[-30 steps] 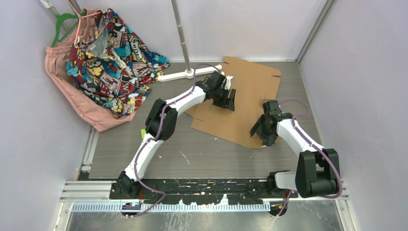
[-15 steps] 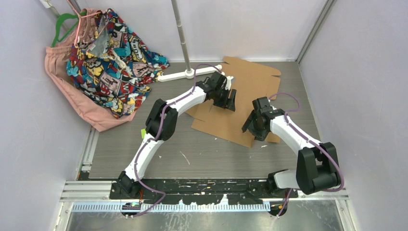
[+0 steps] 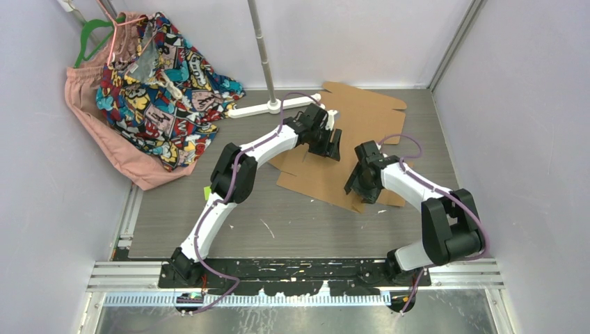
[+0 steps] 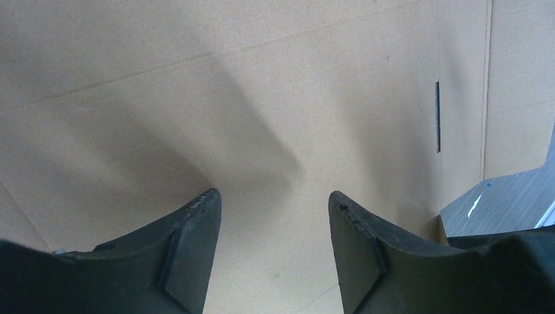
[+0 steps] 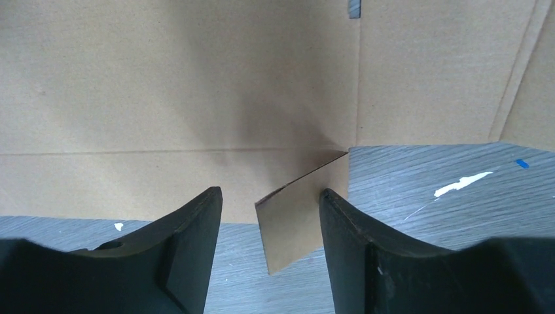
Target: Fold the paper box
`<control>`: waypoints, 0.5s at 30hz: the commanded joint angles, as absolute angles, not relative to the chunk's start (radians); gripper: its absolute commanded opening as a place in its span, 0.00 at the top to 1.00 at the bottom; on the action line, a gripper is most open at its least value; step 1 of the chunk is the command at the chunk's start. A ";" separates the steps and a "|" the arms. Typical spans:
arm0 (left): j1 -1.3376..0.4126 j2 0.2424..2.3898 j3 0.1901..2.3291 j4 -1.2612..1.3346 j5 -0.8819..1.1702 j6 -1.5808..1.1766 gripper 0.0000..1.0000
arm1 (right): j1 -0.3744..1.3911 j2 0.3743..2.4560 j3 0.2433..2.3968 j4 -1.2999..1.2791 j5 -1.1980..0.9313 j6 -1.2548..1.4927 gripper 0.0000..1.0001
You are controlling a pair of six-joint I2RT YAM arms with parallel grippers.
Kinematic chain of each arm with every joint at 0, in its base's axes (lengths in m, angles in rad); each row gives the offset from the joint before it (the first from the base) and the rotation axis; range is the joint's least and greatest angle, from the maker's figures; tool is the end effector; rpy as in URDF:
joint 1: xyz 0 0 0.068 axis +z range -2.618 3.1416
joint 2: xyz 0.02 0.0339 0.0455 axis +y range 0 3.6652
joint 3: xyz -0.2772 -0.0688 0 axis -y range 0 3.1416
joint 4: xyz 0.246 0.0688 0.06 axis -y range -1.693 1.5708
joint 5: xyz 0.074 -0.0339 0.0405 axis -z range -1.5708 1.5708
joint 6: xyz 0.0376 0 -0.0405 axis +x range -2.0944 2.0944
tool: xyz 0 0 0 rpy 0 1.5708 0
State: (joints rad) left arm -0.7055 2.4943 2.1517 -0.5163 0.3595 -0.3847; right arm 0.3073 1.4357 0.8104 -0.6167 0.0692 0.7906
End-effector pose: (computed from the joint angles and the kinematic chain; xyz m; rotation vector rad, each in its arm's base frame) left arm 0.4210 -0.3760 0.1719 0.5817 2.5086 -0.8945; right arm 0.2422 0.0741 0.1873 0.6908 2.7351 0.1609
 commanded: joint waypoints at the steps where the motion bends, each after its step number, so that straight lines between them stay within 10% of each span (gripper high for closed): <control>1: -0.706 2.530 2.118 -0.521 0.314 -0.353 0.38 | 0.341 1.467 0.850 -0.541 0.055 0.827 0.40; 15: -0.709 2.550 2.118 -0.522 0.321 -0.350 0.37 | 0.435 1.586 0.887 -0.531 0.114 0.821 0.46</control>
